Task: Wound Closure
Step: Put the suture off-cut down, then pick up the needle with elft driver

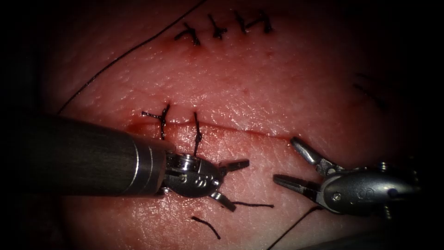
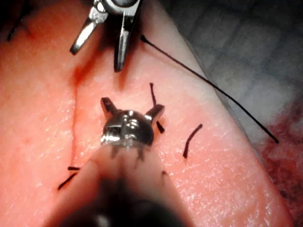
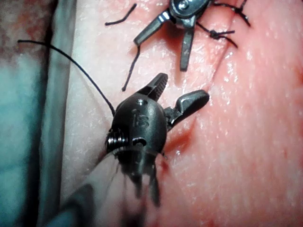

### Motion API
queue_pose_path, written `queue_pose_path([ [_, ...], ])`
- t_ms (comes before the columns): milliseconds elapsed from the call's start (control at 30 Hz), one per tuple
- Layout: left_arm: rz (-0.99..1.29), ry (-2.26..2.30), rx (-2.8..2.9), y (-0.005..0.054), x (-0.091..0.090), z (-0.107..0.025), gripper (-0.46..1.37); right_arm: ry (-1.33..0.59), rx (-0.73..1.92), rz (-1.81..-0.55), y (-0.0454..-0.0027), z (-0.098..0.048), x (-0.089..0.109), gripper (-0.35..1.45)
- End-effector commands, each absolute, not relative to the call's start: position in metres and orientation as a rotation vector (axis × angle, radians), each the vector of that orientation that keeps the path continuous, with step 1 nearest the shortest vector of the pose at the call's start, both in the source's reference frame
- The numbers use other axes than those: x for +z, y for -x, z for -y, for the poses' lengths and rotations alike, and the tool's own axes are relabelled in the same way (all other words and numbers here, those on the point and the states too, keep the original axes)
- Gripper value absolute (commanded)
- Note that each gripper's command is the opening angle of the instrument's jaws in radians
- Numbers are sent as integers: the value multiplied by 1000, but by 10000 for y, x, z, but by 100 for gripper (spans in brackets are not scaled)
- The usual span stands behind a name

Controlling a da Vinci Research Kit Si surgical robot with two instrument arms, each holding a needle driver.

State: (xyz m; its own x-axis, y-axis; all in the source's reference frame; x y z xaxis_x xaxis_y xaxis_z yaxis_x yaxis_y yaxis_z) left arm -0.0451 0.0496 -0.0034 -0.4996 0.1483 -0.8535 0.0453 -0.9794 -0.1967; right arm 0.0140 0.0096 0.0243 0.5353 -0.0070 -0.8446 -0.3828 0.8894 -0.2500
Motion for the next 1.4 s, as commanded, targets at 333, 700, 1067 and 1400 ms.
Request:
queue_pose_path([
  [333, 370, 1773, 2587, 420, -71, -475, 96, 433, 227, -983, -140, -94, 245, 56],
  [700, 358, 1618, 2530, 355, -87, -481, 114, 366, 283, -1001, -149, -97, 247, 78],
  [1067, 348, 1576, 2458, 312, -101, -525, 109, 172, 308, -1070, -159, -111, 249, 57],
  [1400, 227, 1514, 2345, 289, -110, -540, 109, 55, 264, -1098, -153, -135, 229, 50],
])
